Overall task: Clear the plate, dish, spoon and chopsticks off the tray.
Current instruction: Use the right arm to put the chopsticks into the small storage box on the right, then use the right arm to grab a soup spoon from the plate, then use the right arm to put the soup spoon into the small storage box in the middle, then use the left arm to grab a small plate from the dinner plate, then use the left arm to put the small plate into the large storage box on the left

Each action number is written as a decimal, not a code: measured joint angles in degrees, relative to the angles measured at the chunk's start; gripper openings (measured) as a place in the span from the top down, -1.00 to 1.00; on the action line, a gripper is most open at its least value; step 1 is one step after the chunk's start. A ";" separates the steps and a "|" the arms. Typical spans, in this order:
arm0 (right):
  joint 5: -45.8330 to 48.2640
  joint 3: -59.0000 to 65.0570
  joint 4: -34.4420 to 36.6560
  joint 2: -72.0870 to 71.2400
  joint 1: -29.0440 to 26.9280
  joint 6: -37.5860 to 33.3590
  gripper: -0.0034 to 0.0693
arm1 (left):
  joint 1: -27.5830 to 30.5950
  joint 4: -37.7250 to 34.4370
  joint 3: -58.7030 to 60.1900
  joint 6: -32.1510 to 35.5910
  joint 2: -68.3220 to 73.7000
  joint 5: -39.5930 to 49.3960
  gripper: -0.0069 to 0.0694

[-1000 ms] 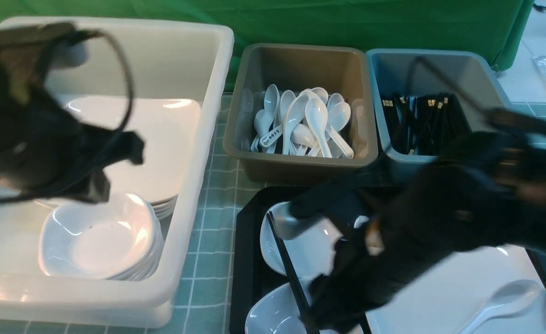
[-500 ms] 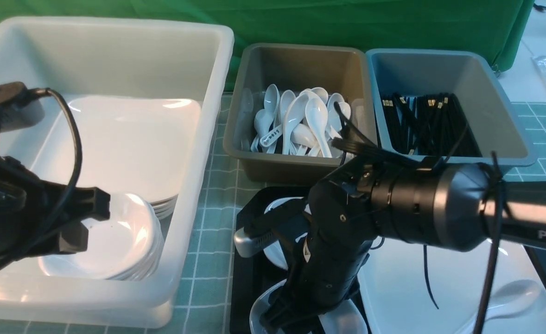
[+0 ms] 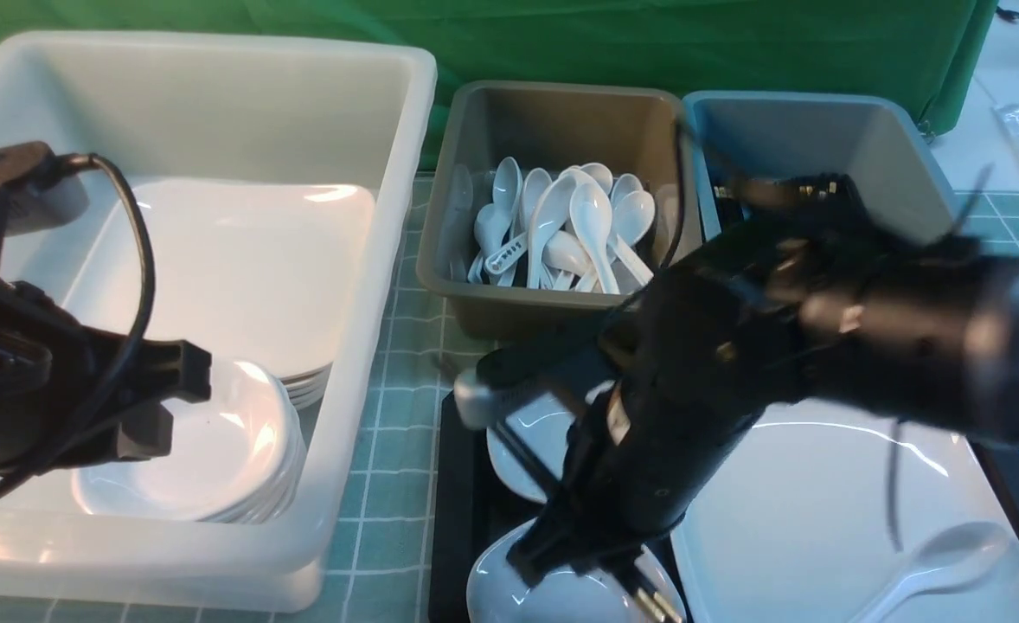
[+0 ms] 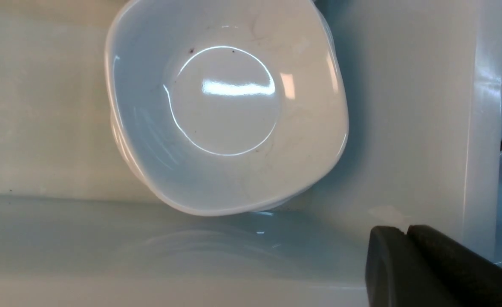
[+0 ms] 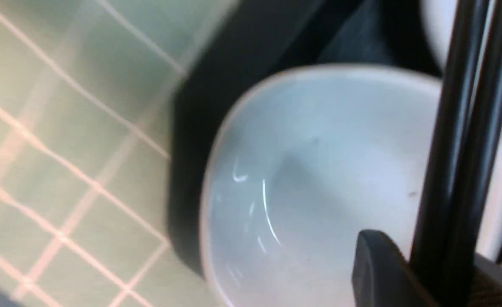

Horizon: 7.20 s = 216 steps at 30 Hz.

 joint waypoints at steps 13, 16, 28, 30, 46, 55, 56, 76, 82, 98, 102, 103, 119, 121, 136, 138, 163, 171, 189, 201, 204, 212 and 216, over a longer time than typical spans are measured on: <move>-8.66 -23.91 -0.50 7.98 -31.21 -6.32 0.55 | 0.00 -2.58 0.00 1.04 0.00 0.06 0.77; -9.96 -30.12 -0.74 14.75 -36.02 -6.44 0.55 | 0.00 -3.34 0.00 1.55 0.00 0.06 0.77; -9.37 -33.73 -0.98 24.53 -39.95 -5.72 -0.25 | 0.00 -4.31 0.00 1.69 0.00 0.16 0.77; -4.27 -34.54 -0.98 23.57 -39.95 -6.22 -0.45 | 0.00 -4.31 0.00 1.69 0.00 0.16 0.77; 17.88 1.70 -0.59 -10.15 -34.75 -2.28 0.56 | 0.00 -4.76 0.00 4.48 0.00 -0.22 0.77; 1.66 26.70 -2.98 -16.19 -30.06 11.85 -0.80 | 0.00 -4.76 0.00 5.55 0.00 -0.41 0.77; 0.27 28.19 -3.40 -15.57 -30.54 13.67 -0.86 | 0.00 -4.76 0.00 5.65 0.00 -0.41 0.77; -13.59 29.44 -2.72 -7.02 -30.85 18.05 -0.25 | 0.00 -4.76 0.00 6.27 0.00 -0.24 0.77; -14.30 29.38 -2.46 -6.89 -30.85 15.17 0.60 | 0.00 -4.76 0.00 6.27 0.00 -0.24 0.77; -22.94 1.81 3.17 -6.84 -25.73 5.64 0.63 | 0.00 -5.11 0.00 6.45 0.00 -0.24 0.77; -24.11 -10.72 3.29 1.09 -25.61 5.52 0.63 | 0.00 -5.66 0.00 6.50 0.00 -0.24 0.77; -24.18 -14.51 3.29 4.58 -25.46 5.52 0.63 | 0.00 -5.87 0.00 6.50 0.00 -0.24 0.77; -12.10 -33.38 3.59 17.39 -24.75 2.72 -0.49 | -1.97 -17.30 0.00 19.88 2.25 0.82 0.78; -5.77 -33.50 2.96 13.82 -25.05 -1.29 -0.12 | -5.73 -17.65 0.00 20.56 4.64 0.73 0.81; 18.18 -11.50 -1.94 -21.49 -25.62 -7.63 0.83 | -25.29 -12.16 -9.41 22.72 30.99 -8.28 0.57; 16.95 -5.87 -1.04 -27.06 -25.62 -7.43 0.83 | -25.29 -10.14 -10.36 22.67 32.79 -9.02 0.45; 8.75 14.33 1.01 -57.26 -25.62 -2.28 0.83 | -25.32 -8.58 -11.83 22.18 47.63 -15.67 0.35; 8.75 14.33 1.06 -57.26 -25.62 -2.28 0.82 | -25.27 -8.32 -12.13 16.99 44.87 -12.53 0.55; 8.75 14.33 1.06 -57.26 -25.62 -2.28 0.81 | -14.04 -0.47 -12.01 7.54 10.36 -7.88 0.77; 8.59 14.33 1.12 -57.26 -25.62 -2.70 0.78 | 28.12 -9.99 2.75 13.03 2.06 -10.23 0.77; 8.59 14.33 1.12 -57.26 -25.62 -2.70 0.78 | 32.11 -16.17 6.46 19.88 3.96 -12.06 0.77; 8.38 14.33 1.12 -57.16 -25.62 -2.75 0.76 | 32.98 -25.26 9.84 28.92 9.29 -14.75 0.63; 8.38 14.39 1.12 -57.01 -25.62 -2.75 0.75 | 33.03 -25.17 9.84 30.27 10.72 -15.16 0.32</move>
